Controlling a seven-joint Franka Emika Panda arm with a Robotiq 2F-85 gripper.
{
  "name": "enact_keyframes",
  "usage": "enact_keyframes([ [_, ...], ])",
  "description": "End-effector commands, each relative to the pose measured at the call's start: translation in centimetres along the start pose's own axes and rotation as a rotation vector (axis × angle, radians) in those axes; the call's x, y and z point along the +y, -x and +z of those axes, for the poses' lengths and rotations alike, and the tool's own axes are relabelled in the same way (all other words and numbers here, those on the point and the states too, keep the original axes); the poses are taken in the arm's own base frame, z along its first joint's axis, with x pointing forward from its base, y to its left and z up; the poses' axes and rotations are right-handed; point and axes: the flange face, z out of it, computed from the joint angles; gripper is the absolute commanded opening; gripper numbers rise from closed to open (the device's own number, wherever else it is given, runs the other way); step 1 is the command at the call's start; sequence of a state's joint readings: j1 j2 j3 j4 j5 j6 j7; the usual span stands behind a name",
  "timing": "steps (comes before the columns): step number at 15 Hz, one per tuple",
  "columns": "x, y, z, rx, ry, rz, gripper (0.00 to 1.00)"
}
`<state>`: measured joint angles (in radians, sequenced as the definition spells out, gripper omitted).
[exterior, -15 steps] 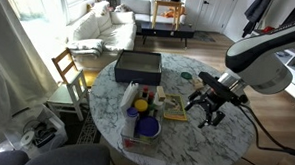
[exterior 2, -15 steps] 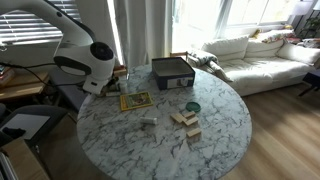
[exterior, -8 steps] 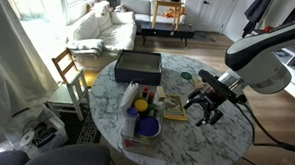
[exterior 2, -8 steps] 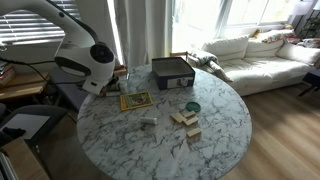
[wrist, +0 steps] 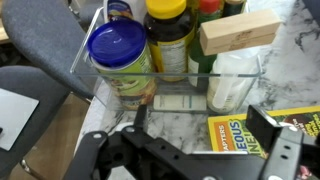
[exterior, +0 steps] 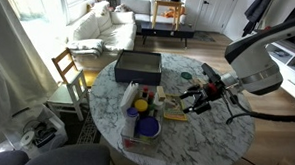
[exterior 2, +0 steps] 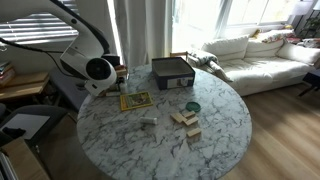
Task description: Pick up the measuring cup with a wooden block from the white bottle to and put it on the table
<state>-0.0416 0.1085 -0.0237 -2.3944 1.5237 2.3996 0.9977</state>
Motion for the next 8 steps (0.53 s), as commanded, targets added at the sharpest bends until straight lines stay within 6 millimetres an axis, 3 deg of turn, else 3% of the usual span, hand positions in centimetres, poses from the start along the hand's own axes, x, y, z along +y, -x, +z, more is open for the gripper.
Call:
enact_keyframes([
  [1,-0.8,-0.9,1.2,-0.086,-0.078,0.069,1.0],
  [7,-1.0,-2.1,3.1,-0.169,-0.146,0.073,1.0],
  [8,-0.7,-1.8,2.2,-0.146,-0.12,0.08,1.0],
])
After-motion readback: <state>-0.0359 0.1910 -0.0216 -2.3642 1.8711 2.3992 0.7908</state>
